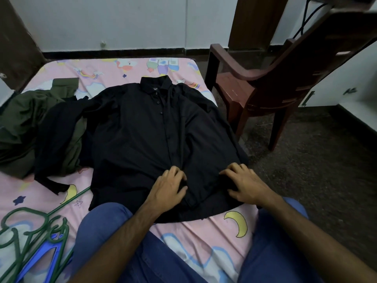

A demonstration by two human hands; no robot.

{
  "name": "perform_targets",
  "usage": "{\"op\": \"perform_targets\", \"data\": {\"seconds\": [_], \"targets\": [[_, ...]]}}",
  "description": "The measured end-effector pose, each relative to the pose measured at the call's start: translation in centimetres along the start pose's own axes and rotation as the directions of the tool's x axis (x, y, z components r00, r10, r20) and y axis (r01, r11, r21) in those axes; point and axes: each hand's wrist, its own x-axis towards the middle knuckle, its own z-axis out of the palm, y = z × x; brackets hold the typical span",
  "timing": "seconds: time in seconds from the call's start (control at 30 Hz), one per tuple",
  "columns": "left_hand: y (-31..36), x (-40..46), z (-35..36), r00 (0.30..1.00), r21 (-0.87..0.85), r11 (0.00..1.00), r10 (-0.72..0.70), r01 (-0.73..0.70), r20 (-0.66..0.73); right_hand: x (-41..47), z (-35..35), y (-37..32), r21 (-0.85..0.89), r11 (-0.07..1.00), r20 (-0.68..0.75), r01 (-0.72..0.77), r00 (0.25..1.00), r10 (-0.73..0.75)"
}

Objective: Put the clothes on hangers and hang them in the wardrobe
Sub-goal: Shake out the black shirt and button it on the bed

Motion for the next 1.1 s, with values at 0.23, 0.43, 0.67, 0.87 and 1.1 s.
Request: {"op": "perform_targets", "data": {"seconds": [0.23, 0.43, 0.67, 0.87, 1.1], "targets": [[1.3, -2.7, -0.6, 0.963, 0.191, 0.981, -0.030, -0.022, 0.267, 0.2, -1.2, 0.5, -0.191, 0.976, -0.067, 0.108, 0.990, -0.123], [2.7, -2.6, -2.4, 0.968, 0.274, 0.962, -0.056, -0.013, 0.243, -3.4, -3.8, 4.8, -0.211, 0.973, -0.011, -0.098, 0.995, 0.098], [0.6, -3.4, -4.0, 0.954, 0.325, 0.945, -0.062, -0.039, 0.293, -3.2, -2.8, 2.4, -0.262, 0.946, 0.041, -0.192, 0.977, 0.210], [0.0, -4.1, -4.9, 0.969, 0.465, 0.880, -0.025, -0.095, 0.244, -0.4, -0.4, -5.2, -0.089, 0.959, -0.060, 0.267, 0.960, -0.273], [0.5, -3.8, -4.1, 0.970, 0.503, 0.843, 0.088, -0.193, 0.225, 1.2, 3.0, -8.8, -0.148, 0.911, -0.087, 0.386, 0.912, -0.401]]}}
